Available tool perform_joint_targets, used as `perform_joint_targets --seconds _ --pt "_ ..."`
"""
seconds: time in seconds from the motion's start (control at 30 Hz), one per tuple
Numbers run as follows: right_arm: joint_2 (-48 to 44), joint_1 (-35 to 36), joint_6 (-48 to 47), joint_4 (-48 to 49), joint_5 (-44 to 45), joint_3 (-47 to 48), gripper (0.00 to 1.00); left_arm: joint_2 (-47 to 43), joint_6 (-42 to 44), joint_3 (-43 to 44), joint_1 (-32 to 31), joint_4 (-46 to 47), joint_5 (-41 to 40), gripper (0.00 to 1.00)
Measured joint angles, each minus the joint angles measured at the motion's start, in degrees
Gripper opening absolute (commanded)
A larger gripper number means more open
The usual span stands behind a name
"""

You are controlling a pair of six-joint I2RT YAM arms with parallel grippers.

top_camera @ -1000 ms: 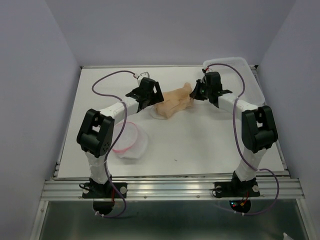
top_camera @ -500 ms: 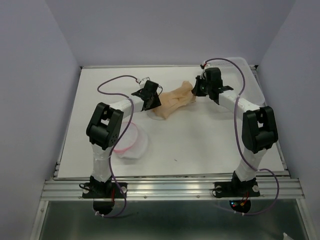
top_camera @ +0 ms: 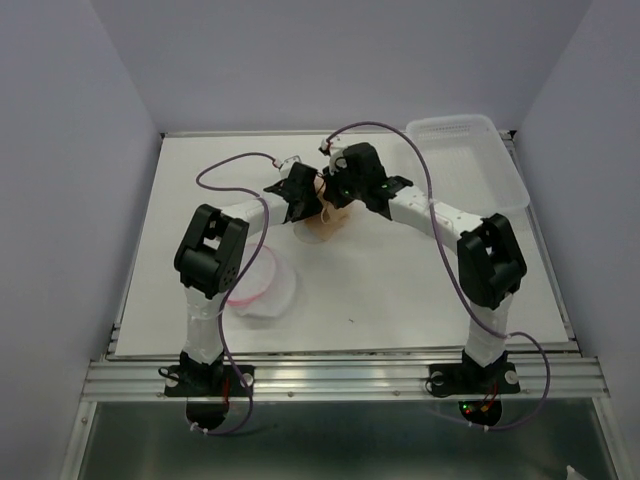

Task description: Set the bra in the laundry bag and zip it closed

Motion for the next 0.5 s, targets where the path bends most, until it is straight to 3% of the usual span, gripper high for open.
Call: perform_joint_targets --seconds 0.43,0.5 --pt "8.7 0.4 2.8 -2.4 0.1 2.7 0.01 -2.2 -2.7 -4.8 0.0 2.0 -0.5 0.53" --pt "9.6 0.4 3.3 -2.4 0.3 2.9 0.07 -3.1 -3.3 -5.6 0.0 1.8 -0.9 0.53"
